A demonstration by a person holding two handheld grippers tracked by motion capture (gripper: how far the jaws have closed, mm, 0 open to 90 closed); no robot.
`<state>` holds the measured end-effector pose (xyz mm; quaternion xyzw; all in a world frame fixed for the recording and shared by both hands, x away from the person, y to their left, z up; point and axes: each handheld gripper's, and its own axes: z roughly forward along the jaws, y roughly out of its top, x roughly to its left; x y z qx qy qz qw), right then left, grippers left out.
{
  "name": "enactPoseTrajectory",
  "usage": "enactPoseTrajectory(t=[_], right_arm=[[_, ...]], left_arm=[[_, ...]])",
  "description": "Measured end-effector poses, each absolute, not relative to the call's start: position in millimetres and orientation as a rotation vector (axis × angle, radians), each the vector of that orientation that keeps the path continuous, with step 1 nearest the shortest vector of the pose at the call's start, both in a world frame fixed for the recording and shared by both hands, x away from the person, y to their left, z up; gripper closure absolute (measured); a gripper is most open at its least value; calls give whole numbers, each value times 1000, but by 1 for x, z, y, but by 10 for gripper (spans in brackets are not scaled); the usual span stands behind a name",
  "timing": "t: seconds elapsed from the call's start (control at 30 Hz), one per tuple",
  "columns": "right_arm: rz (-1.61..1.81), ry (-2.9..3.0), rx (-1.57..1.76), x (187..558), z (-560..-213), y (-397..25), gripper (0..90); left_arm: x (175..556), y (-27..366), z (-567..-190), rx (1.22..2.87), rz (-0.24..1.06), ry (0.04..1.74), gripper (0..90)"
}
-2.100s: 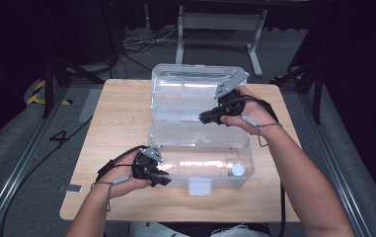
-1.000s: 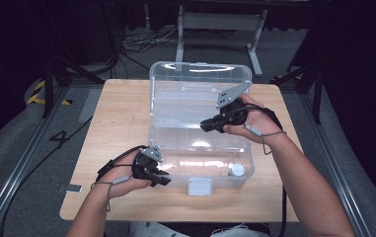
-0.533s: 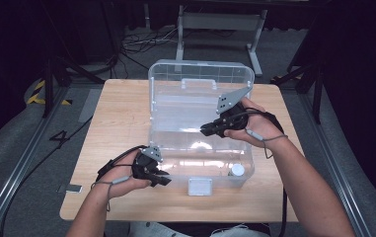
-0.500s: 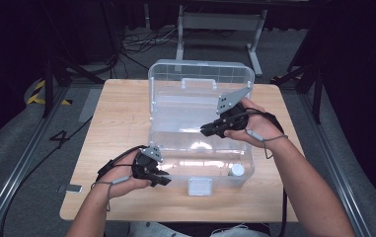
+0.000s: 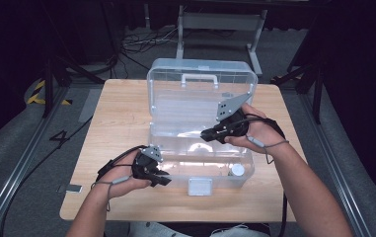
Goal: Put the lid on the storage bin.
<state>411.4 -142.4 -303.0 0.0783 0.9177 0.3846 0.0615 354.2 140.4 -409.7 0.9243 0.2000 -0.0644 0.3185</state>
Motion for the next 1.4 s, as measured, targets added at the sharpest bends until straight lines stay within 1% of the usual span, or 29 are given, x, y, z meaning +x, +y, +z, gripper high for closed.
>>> enactPoseTrajectory(t=[0.57, 1.4], right_arm=[[1141, 2791, 200, 399, -308, -141, 831], [1131, 2803, 172, 390, -313, -141, 815]], left_arm=[[355, 141, -410, 2427, -171, 523, 748], [354, 141, -410, 2424, -169, 524, 747]])
